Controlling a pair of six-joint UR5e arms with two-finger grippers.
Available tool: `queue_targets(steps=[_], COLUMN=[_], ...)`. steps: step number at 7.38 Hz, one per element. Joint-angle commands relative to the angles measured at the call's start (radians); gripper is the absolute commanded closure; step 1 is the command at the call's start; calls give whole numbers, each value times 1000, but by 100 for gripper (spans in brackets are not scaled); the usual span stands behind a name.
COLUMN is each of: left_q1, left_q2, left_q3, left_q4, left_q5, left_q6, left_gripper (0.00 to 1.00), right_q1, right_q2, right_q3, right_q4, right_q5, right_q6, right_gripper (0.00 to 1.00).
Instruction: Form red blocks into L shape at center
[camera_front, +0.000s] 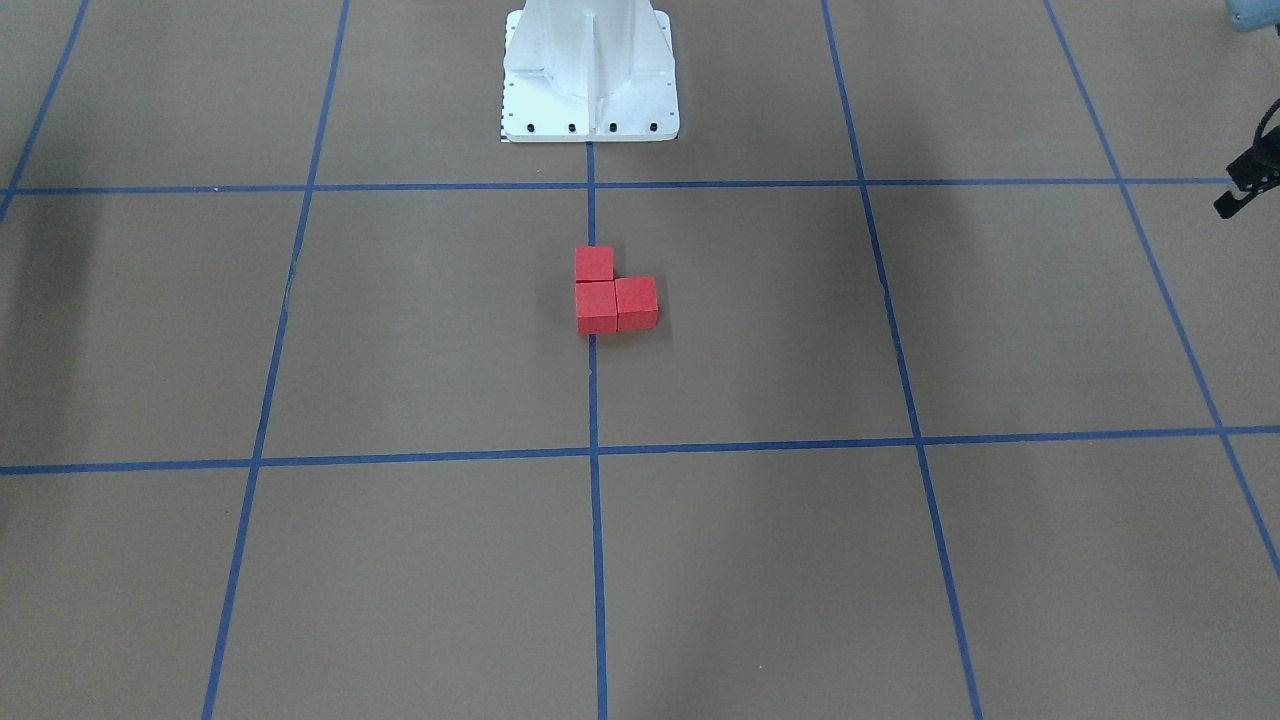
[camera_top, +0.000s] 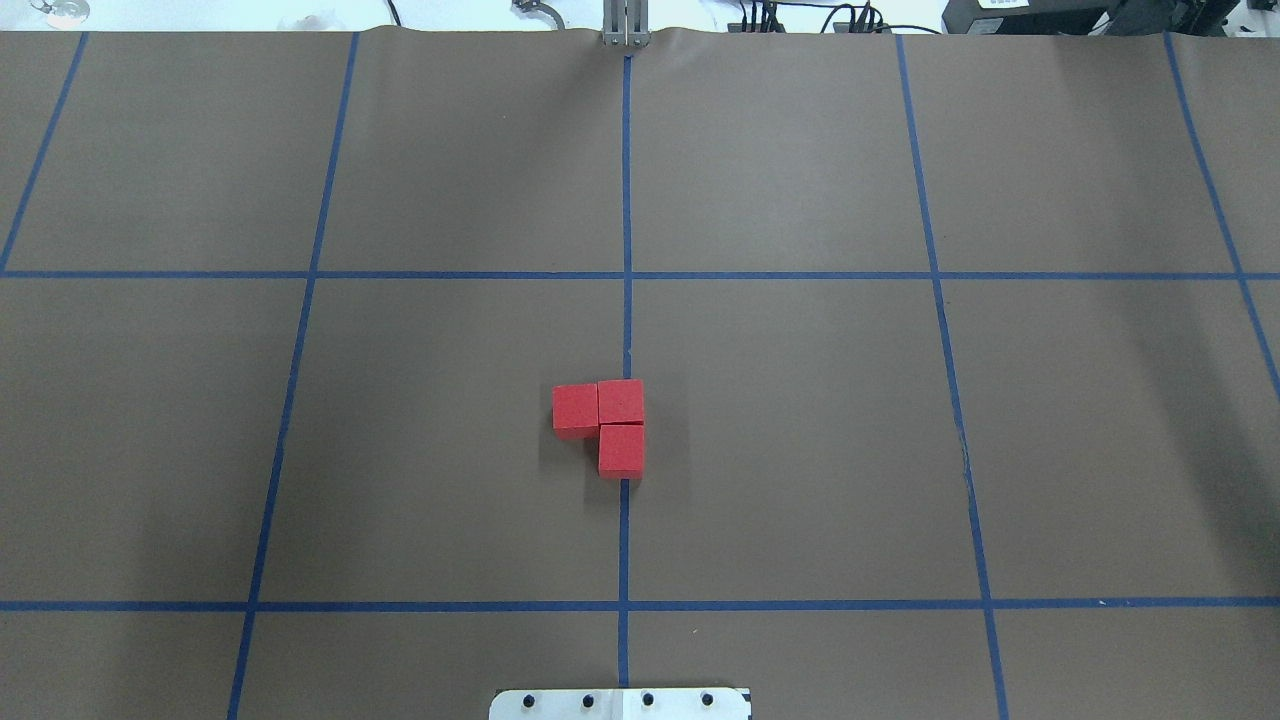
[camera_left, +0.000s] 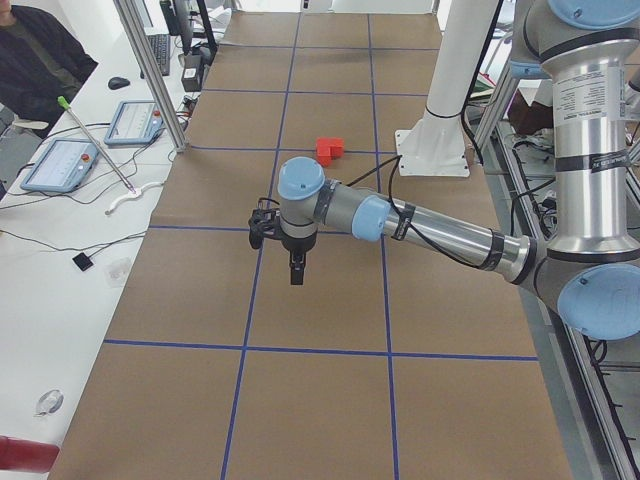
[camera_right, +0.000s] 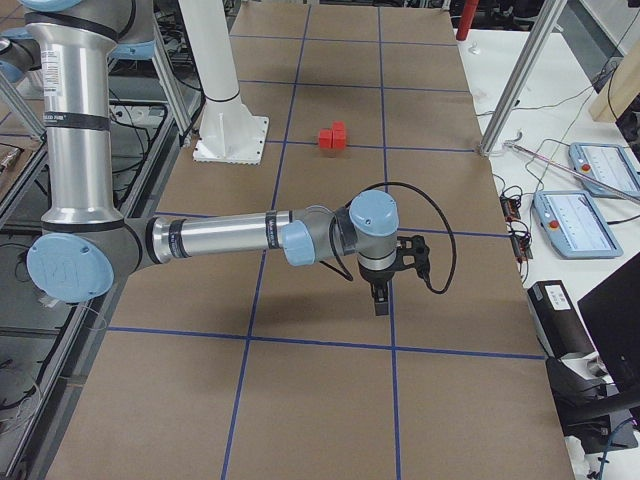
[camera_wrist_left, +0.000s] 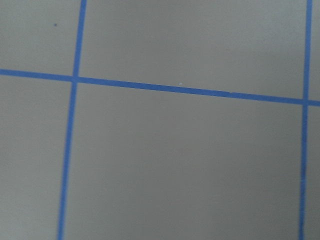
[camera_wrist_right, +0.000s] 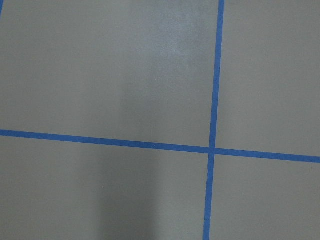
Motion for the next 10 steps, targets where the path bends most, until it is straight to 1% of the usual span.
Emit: queue_targets(steps=[1,2,3,4,6,8,10], left_q1=[-95,-95,-95,-95,-95,-95,-94], left_q2=[1,1,-2,-2,-2,-4,-11], left_q3=[95,100,83,79,77,76,60], left_q4=[0,-1,3,2,2,2,2], left_q5=[-11,-11,-12,-11,-12,-26,-24], left_q6=[263,265,255,255,255,255,256], left_gripper=[0,0,0,0,0,0,0], right_q1=[39,58,60,63,63,63,62], right_q2=[9,44,63,71,65,42,48], right_q3=[-3,-3,0,4,15,10,7], right_q4=[-82,-140,-185,-206,-199,-194,-191], right_q5=[22,25,27,31,25,-19,-19], right_q6=[-98,-131,-157,-157,-159,-160,-148], right_gripper=[0,0,0,0,0,0,0])
